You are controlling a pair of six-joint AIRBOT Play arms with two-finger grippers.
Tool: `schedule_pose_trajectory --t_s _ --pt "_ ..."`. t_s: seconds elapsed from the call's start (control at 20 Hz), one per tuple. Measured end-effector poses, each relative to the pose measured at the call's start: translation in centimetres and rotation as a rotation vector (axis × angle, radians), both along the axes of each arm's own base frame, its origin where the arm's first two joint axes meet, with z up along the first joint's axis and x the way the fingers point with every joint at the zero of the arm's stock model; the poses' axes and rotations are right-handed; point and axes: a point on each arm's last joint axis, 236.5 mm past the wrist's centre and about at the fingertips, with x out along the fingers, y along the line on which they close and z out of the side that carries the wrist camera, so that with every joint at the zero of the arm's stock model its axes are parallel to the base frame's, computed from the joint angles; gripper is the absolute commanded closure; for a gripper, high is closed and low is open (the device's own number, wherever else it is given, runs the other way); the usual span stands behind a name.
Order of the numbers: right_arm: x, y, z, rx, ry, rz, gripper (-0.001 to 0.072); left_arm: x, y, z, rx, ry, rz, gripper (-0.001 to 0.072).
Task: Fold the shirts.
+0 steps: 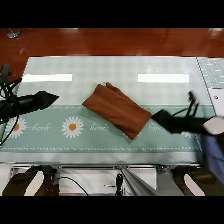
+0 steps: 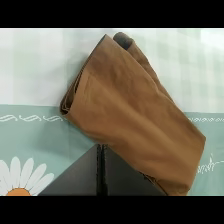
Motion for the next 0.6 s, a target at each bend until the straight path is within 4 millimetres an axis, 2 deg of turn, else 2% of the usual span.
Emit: schedule_pose_trajectory --t_s 0.1,0.2,0.35,0.4,0.45,0.5,0.55,0.6 --pt "-1.2 1.4 -2.8 0.052 0.061 -0.027 0.0084 0.0 -0.3 -0.3 0.0 0.008 -0.012 0.0671" --pt "-1.8 2.7 -4.7 0.096 0.123 -0.021 0.0085 -0.1 -0.8 -0.6 -0.002 0.018 -0.028 0.0671" --pt "-0.9 4.9 -5.9 0.174 0.164 -0.003 0.0121 -0.2 -1.4 -0.9 -0.004 0.03 -0.048 0.0671" --pt "-0.4 5.6 -6.1 0.199 0.17 0.007 0.0208 -0.3 -1.6 -1.0 -0.004 0.032 -0.053 0.0671" --pt "0.2 6.4 -6.3 0.215 0.174 0.024 0.0329 -0.3 -1.7 -1.1 -0.005 0.036 -0.056 0.0671" --pt "0.8 7.0 -6.4 0.221 0.173 0.045 0.058 -0.3 -1.7 -1.1 -0.004 0.037 -0.058 0.0671" --pt "1.7 7.9 -6.3 0.233 0.166 0.072 0.0691 -0.3 -1.8 -1.2 -0.005 0.038 -0.059 0.0671" --pt "2.6 8.9 -5.7 0.25 0.149 0.109 0.0691 -0.2 -1.8 -1.2 -0.004 0.038 -0.059 0.0671"
